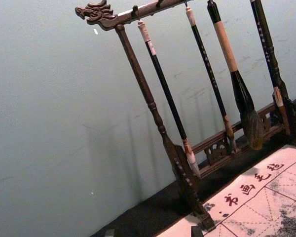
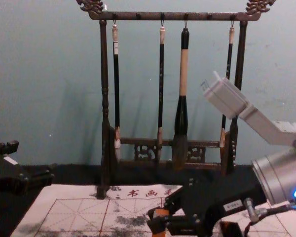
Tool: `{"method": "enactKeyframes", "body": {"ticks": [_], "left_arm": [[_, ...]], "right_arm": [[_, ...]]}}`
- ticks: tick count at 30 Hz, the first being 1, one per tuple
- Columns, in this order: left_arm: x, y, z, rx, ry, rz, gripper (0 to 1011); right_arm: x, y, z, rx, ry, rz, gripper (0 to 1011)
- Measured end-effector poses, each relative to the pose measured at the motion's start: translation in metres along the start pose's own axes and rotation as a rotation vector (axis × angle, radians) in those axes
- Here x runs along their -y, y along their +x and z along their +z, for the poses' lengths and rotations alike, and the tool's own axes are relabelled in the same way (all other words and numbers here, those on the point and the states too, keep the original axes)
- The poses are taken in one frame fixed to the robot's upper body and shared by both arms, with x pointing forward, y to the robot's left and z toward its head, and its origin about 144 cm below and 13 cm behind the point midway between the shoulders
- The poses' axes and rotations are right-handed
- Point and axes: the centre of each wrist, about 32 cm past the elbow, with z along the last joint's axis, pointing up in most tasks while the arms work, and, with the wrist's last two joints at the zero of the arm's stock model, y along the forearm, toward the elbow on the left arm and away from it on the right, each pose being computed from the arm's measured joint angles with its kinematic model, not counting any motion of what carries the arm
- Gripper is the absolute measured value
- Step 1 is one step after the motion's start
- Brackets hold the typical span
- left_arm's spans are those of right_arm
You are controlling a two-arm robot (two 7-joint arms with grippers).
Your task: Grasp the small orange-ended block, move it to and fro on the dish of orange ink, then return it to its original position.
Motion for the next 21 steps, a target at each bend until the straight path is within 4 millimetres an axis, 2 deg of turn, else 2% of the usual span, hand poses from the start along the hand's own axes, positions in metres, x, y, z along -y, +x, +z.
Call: {"method": "enactKeyframes", "body": {"ticks": [21], "left_arm": [[0.0, 0.0, 0.0, 0.0, 0.0, 0.0, 1001]], "right_arm": [[0.016, -0.004, -0.006, -0.004, -0.011, -0.021, 136]]}}
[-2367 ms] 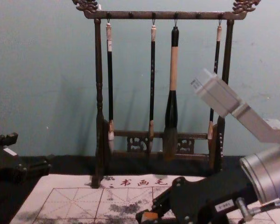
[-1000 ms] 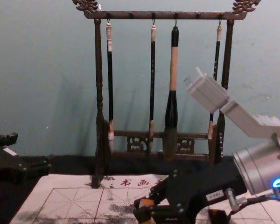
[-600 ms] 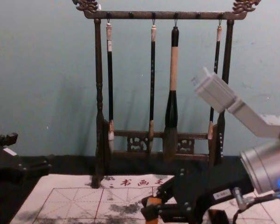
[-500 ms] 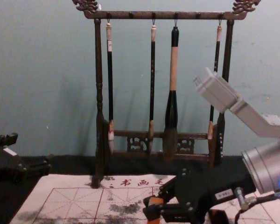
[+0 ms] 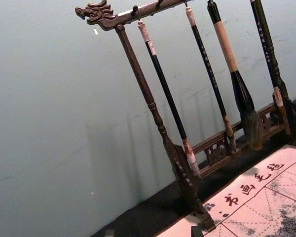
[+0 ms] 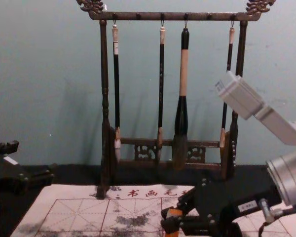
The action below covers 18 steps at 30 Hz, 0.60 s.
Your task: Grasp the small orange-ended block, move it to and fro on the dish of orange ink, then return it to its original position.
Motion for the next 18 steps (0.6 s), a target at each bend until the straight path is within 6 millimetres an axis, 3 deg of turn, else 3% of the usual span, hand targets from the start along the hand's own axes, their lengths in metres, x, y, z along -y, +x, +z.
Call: {"method": "enactKeyframes", "body": {"ticks": [18], "left_arm": [[0.0, 0.0, 0.0, 0.0, 0.0, 0.0, 1001]], "right_arm": [[0.0079, -0.0081, -0.0018, 0.006, -0.001, 0.009, 136]]}}
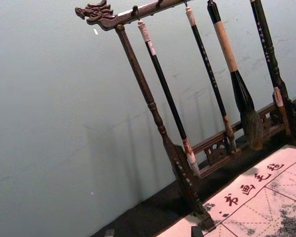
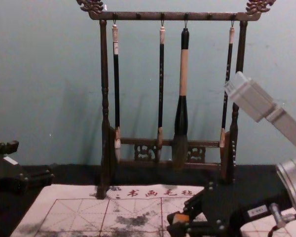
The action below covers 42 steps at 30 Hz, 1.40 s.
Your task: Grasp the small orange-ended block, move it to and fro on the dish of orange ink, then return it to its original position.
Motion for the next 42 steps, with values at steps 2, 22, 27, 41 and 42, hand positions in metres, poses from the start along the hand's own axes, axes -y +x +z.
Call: {"method": "enactKeyframes", "body": {"ticks": [2, 22, 27, 41, 42], "left_arm": [[0.0, 0.0, 0.0, 0.0, 0.0, 0.0, 1001], [0.0, 0.0, 0.0, 0.0, 0.0, 0.0, 1001], [0.0, 0.0, 0.0, 0.0, 0.0, 0.0, 1001], [0.0, 0.0, 0.0, 0.0, 0.0, 0.0, 1001], [0.0, 0.0, 0.0, 0.0, 0.0, 0.0, 1001]], "right_arm": [[0.001, -0.002, 0.0, 0.004, 0.0, 0.005, 136], [-0.006, -0.009, 0.002, 0.01, 0.012, 0.052, 136], [-0.01, -0.009, 0.003, 0.014, 0.016, 0.062, 136], [-0.022, -0.003, 0.008, 0.024, 0.026, 0.076, 136], [-0.023, -0.003, 0.008, 0.024, 0.027, 0.077, 136]]}}
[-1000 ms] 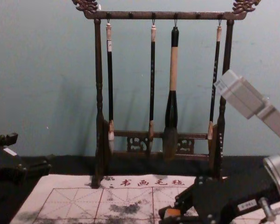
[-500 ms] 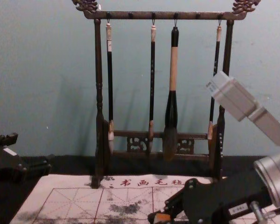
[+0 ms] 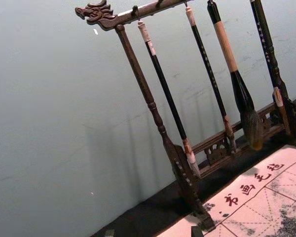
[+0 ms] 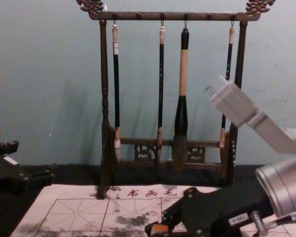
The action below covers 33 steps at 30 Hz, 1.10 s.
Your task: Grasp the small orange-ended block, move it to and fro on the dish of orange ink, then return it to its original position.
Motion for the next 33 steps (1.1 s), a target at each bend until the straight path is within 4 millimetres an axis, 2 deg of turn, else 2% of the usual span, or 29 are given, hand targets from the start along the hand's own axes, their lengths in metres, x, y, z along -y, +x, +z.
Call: {"method": "enactKeyframes", "body": {"ticks": [12, 33], "left_arm": [[0.0, 0.0, 0.0, 0.0, 0.0, 0.0, 1001], [0.0, 0.0, 0.0, 0.0, 0.0, 0.0, 1001]], "right_arm": [[-0.008, 0.006, 0.001, 0.0, 0.005, -0.008, 136], [-0.007, 0.013, 0.001, -0.003, -0.003, -0.056, 136]]}}
